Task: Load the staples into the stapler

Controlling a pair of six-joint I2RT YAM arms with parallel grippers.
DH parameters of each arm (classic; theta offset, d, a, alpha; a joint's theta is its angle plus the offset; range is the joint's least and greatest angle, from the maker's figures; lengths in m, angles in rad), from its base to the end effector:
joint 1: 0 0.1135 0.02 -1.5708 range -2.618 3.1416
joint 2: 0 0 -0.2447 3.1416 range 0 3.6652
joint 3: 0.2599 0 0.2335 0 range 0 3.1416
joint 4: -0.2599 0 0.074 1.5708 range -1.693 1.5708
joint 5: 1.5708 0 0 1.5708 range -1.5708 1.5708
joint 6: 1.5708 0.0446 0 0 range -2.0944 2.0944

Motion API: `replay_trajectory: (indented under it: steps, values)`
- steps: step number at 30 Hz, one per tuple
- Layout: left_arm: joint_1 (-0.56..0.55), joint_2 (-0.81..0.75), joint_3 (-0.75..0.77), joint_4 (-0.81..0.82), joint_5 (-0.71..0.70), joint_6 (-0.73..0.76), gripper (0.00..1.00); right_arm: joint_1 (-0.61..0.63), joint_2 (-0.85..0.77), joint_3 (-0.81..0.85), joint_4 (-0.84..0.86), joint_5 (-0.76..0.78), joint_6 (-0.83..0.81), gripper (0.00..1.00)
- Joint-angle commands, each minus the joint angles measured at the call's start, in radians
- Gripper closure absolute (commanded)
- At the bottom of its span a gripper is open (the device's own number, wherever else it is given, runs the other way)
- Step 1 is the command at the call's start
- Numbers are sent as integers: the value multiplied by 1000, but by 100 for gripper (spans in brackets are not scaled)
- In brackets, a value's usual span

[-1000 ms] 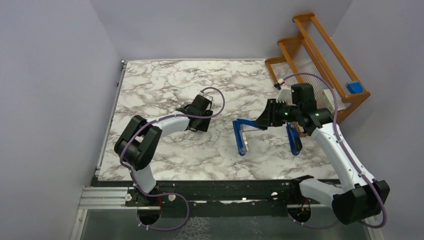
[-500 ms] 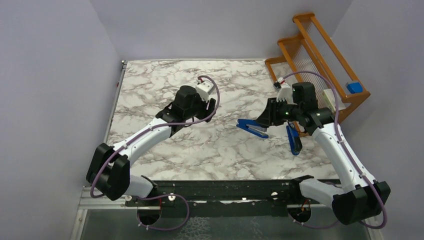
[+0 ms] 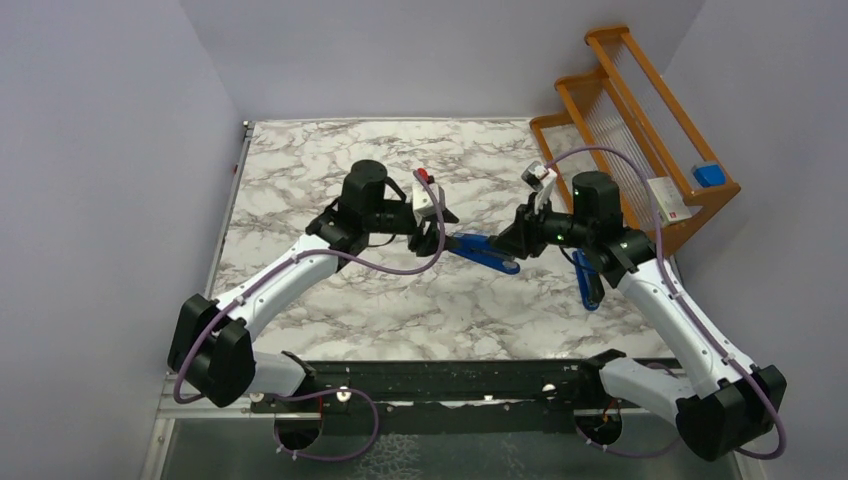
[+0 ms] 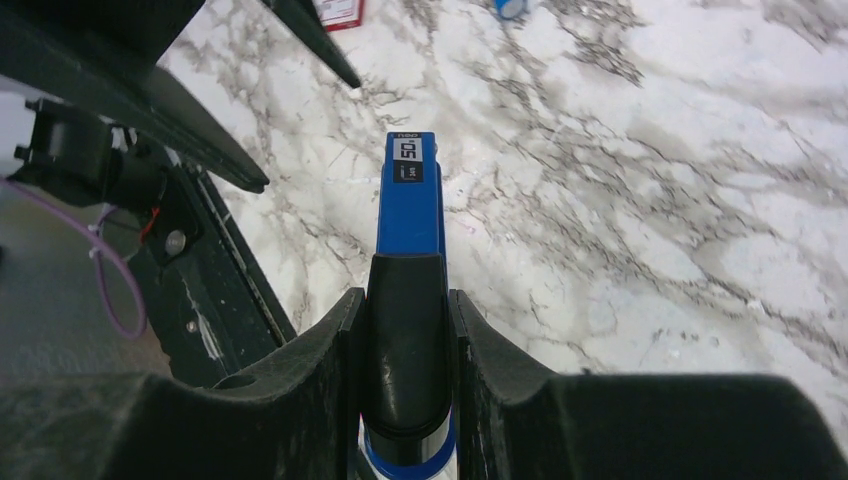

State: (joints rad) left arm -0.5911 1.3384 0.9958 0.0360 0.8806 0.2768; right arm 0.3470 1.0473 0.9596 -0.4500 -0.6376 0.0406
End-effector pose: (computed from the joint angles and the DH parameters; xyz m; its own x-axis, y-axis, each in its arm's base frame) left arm 0.2249 -0.1924 0.3014 0.0227 0.1943 -0.9807 0.9970 0.0685 0.0367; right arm 0.1998 0.1005 0.3092 -0.5118 -0.1504 -0.8458 -0.7339 0.5884 0.3395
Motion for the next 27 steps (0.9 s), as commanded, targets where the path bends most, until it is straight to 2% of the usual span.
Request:
replay_trajectory:
  steps: [1,13,21,27]
  values:
    - [-15,9,88,-25,177,115,46,84,-3,16,125,-65,-107,99]
    - [-77,97,156,-272,241,250,48,144,-11,20,159,-120,-176,99]
    - [-94,132,158,-287,205,238,50,145,-16,16,158,-157,-202,99]
    - [-96,177,189,-288,192,219,47,147,-16,13,153,-197,-217,99]
